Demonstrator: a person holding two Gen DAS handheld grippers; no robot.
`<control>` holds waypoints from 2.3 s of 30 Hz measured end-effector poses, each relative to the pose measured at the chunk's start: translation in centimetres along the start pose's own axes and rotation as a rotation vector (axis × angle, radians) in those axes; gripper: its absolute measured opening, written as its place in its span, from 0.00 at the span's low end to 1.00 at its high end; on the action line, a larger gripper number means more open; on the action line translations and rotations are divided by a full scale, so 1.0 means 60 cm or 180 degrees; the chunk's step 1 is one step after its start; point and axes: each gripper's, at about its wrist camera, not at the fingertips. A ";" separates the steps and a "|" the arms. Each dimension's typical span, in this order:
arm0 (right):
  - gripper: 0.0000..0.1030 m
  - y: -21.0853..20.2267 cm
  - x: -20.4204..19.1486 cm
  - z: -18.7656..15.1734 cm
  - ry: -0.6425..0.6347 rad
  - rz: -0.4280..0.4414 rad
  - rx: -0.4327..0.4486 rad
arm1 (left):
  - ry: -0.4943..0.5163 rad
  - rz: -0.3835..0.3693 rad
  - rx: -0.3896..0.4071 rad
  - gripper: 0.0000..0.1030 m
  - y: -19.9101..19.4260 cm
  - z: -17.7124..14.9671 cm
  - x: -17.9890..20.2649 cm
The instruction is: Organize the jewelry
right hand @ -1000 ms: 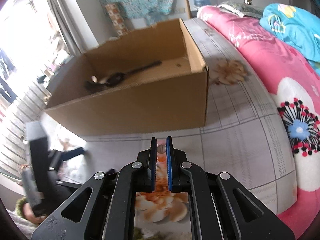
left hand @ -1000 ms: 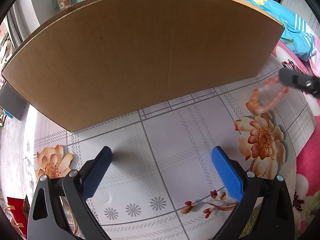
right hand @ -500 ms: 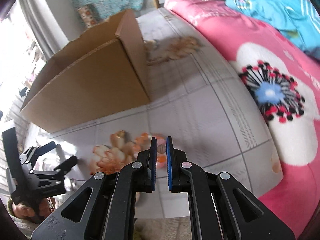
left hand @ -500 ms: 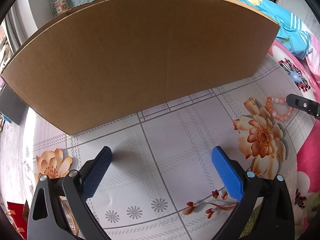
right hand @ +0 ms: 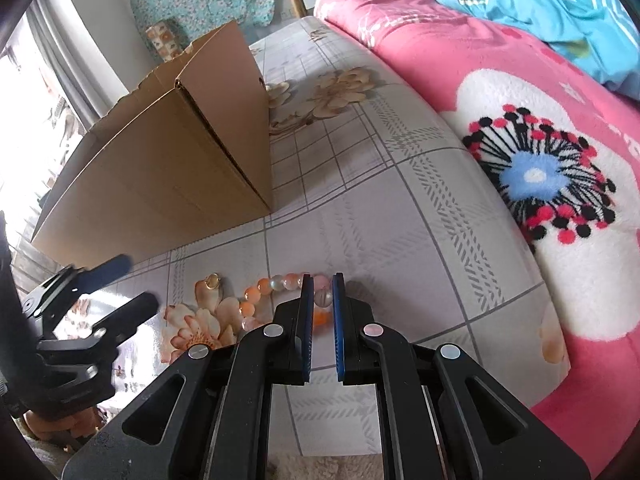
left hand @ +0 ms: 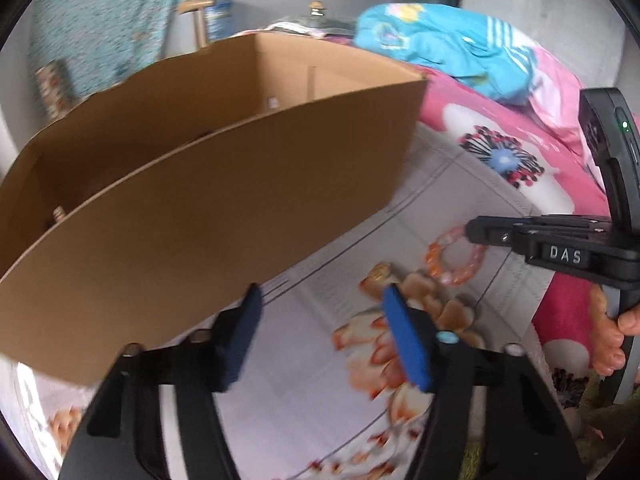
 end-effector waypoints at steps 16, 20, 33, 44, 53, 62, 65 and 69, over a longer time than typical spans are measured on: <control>0.07 -0.002 0.005 0.001 -0.0034 0.0064 -0.0015 | 0.0257 -0.0122 -0.0126 0.17 0.041 0.008 0.062; 0.07 -0.002 0.004 0.001 -0.0032 0.0068 -0.0014 | 0.0370 -0.0071 -0.0141 0.13 0.038 0.007 0.072; 0.07 0.002 -0.008 0.002 -0.0106 0.0107 0.0011 | 0.0456 -0.0187 -0.0158 0.00 0.032 0.002 0.076; 0.07 -0.026 -0.032 0.001 -0.0232 0.0170 0.0129 | 0.0134 -0.0384 -0.0094 0.00 0.000 -0.002 0.035; 0.07 -0.029 -0.030 -0.004 -0.0218 0.0151 0.0144 | 0.0306 -0.0426 -0.0018 0.35 0.003 -0.001 0.053; 0.07 -0.026 -0.026 -0.002 -0.0167 0.0170 0.0147 | 0.0452 -0.0334 -0.0133 0.30 0.031 0.000 0.077; 0.07 -0.024 -0.022 -0.001 -0.0144 0.0177 0.0142 | 0.0496 -0.0268 -0.0138 0.21 0.036 0.001 0.084; 0.07 -0.021 -0.018 0.000 -0.0117 0.0185 0.0138 | 0.0586 -0.0145 -0.0121 0.12 0.038 0.004 0.095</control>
Point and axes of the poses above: each gripper's, at about its wrist camera, not at the fingertips, and y roughly the way its jaws point, x to its right, z to its top, and after that the axes turned 10 degrees about z, right-handed
